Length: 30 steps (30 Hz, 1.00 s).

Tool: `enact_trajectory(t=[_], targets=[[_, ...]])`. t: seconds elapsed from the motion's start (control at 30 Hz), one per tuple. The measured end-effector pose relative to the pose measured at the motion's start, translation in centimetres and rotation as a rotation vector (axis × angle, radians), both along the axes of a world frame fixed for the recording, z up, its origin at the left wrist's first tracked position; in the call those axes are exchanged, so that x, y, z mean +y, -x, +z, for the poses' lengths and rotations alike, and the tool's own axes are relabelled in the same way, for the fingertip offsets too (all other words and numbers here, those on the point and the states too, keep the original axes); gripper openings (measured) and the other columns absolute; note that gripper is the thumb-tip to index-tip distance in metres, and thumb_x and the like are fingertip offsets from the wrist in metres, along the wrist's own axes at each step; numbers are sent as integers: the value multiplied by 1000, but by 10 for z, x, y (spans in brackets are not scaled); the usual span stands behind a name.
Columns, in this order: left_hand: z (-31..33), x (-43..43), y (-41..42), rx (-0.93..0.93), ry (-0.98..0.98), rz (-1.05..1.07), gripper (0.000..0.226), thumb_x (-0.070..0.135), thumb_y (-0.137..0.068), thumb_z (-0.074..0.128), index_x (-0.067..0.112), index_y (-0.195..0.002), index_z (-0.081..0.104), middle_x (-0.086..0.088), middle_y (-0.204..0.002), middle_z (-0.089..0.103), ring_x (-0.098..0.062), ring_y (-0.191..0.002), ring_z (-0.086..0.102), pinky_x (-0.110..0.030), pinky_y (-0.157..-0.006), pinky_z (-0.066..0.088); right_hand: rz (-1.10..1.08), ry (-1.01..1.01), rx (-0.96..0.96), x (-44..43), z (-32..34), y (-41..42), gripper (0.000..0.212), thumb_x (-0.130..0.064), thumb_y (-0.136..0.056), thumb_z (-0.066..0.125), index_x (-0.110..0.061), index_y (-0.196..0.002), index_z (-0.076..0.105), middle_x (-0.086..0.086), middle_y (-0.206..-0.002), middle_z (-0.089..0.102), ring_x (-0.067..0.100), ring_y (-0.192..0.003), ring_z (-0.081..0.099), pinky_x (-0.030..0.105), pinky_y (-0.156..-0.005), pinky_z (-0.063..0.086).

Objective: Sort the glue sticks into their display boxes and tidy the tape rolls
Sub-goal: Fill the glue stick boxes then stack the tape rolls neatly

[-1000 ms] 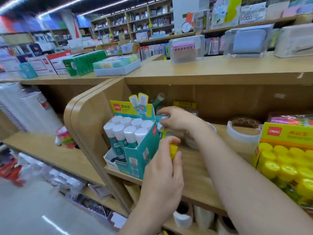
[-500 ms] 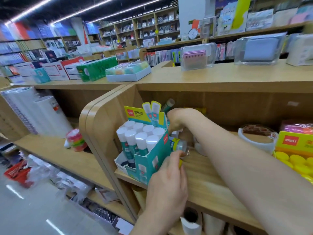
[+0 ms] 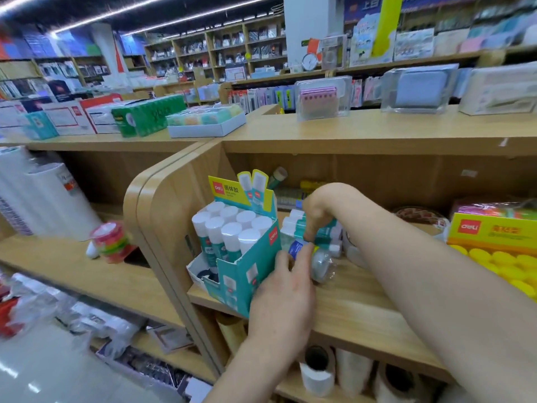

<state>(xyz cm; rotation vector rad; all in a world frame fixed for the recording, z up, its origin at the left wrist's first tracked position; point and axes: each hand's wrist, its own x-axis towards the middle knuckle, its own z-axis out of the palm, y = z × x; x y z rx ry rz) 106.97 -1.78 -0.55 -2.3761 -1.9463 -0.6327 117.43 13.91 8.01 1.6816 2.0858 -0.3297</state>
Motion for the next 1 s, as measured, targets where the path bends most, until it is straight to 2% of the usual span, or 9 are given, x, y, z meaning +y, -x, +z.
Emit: enact_trajectory(t=[0.1,0.27,0.4,0.57,0.63,0.73,0.83,0.93,1.0], targets=[[5,1,-4,59,12,8,53,27,-100,38,33,-147,14,-3,-121,38,-31,-88,60,-40,-62,42,-28,-45,46,-4,-14,-5,64,-44,-76,75,-12,-127,55,5,-120,59,28,-106,59,42,-95,51],[3,7,-6,164,-17,36,59,26,-101,40,26,-150,7,-7,-130,36,-28,-86,62,-36,-57,40,-63,-215,148,-13,-20,-7,30,-31,-79,74,-14,-90,52,-1,-78,52,20,-76,54,32,-69,48],[-5,14,-5,83,-40,8,64,23,-99,44,20,-151,7,-9,-139,34,-28,-90,62,-35,-64,46,-118,-329,158,-29,-13,-11,34,-34,-77,73,-19,-93,48,1,-90,52,25,-83,55,32,-71,48],[-8,13,0,-457,-58,-171,46,28,-101,40,25,-146,29,4,-143,43,-16,-126,46,-35,-103,43,-228,-686,429,-69,-3,-23,42,-33,-75,72,-20,-105,45,2,-94,58,25,-77,51,32,-64,42],[-5,13,2,-740,-4,-241,32,24,-99,48,28,-131,42,6,-126,58,-11,-114,55,-38,-96,48,-274,-794,667,-90,1,-26,45,-33,-73,74,-22,-106,46,-1,-94,61,23,-80,55,34,-67,47],[4,13,2,-1209,146,-363,17,13,-93,55,18,-109,52,2,-104,70,-20,-103,65,-33,-91,52,-365,-796,1192,-129,4,-34,46,-25,-67,82,-29,-102,53,-11,-92,65,9,-85,63,28,-71,51],[13,14,3,-1387,232,-449,26,15,-83,61,15,-109,63,-1,-106,73,-16,-106,66,-26,-89,52,-416,-622,1582,-168,-4,-40,48,-11,-68,84,-28,-104,56,-8,-90,68,3,-82,67,17,-64,52],[13,16,1,-1459,293,-481,31,24,-74,72,25,-105,72,0,-101,72,-16,-99,64,-31,-88,51,-461,-542,1729,-192,-26,-46,52,-5,-66,85,-20,-108,59,-3,-88,70,8,-80,68,17,-64,51],[14,16,-2,-1589,343,-492,33,24,-73,72,24,-106,72,-1,-91,69,-19,-91,62,-40,-89,49,-509,-515,1726,-201,-42,-50,57,-14,-61,82,-18,-113,60,4,-94,69,14,-84,68,21,-69,52]])
